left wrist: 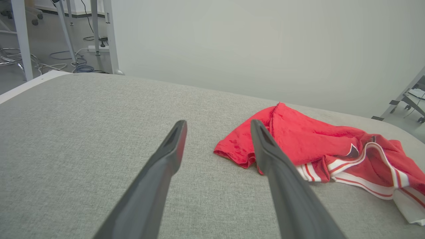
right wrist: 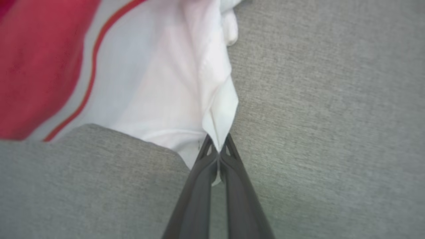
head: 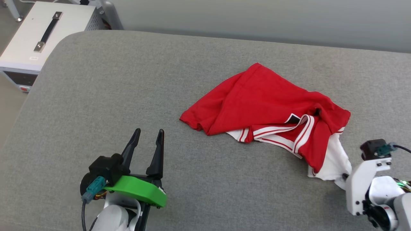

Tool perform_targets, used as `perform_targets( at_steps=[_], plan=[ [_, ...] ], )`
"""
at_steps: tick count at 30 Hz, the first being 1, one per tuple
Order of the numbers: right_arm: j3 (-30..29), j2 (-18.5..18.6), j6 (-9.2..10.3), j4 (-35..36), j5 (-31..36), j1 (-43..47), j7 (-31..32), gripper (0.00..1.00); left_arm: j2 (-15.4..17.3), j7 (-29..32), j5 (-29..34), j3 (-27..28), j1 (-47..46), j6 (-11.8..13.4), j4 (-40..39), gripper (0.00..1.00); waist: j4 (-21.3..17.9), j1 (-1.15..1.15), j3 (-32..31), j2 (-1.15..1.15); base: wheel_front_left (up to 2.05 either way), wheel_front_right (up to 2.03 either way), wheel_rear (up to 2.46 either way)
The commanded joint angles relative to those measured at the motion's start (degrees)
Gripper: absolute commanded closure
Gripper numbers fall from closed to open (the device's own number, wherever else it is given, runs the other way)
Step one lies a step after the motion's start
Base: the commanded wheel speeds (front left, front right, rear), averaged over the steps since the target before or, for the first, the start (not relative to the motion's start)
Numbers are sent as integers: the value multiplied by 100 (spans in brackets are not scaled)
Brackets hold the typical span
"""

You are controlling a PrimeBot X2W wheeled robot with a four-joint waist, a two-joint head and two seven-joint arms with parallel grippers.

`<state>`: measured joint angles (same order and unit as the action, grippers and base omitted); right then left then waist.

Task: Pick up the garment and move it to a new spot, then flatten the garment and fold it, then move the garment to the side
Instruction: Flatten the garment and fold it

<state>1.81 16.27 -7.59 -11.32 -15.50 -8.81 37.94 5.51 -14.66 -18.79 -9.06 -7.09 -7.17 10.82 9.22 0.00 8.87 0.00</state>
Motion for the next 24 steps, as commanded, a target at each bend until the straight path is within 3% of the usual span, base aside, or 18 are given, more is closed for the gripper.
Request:
perform_targets(
  at_steps=[1, 9, 15, 16, 17, 24],
  plan=[
    [-46, 226, 10, 28, -51, 191, 89, 100, -1, -34, -16, 3, -4, -32, 19, 0, -171, 0, -172, 0, 0, 0, 0],
    [-195, 1338, 10, 544, -365, 778, 654, 100, -48, -34, 6, 8, 96, -32, 23, 0, -346, 0, -391, 0, 0, 0, 0],
    [-414, 1799, 10, 448, -413, 1127, 721, 100, -56, -34, 8, 18, 132, -32, 29, 0, -356, 0, -450, 0, 0, 0, 0],
    [-429, 1813, 10, 401, -389, 1121, 627, 65, -56, -34, 8, 15, 132, -32, 32, 0, -352, 0, -448, 0, 0, 0, 0],
    [-452, 1792, 10, 330, -357, 1092, 503, 0, -57, -34, 7, 7, 126, -32, 36, 0, -344, 0, -445, 0, 0, 0, 0],
    [-341, 1319, 10, 348, -407, 627, -257, 0, -23, -34, -14, -89, 92, -32, 50, 0, -218, 0, -443, 0, 0, 0, 0]
  ],
)
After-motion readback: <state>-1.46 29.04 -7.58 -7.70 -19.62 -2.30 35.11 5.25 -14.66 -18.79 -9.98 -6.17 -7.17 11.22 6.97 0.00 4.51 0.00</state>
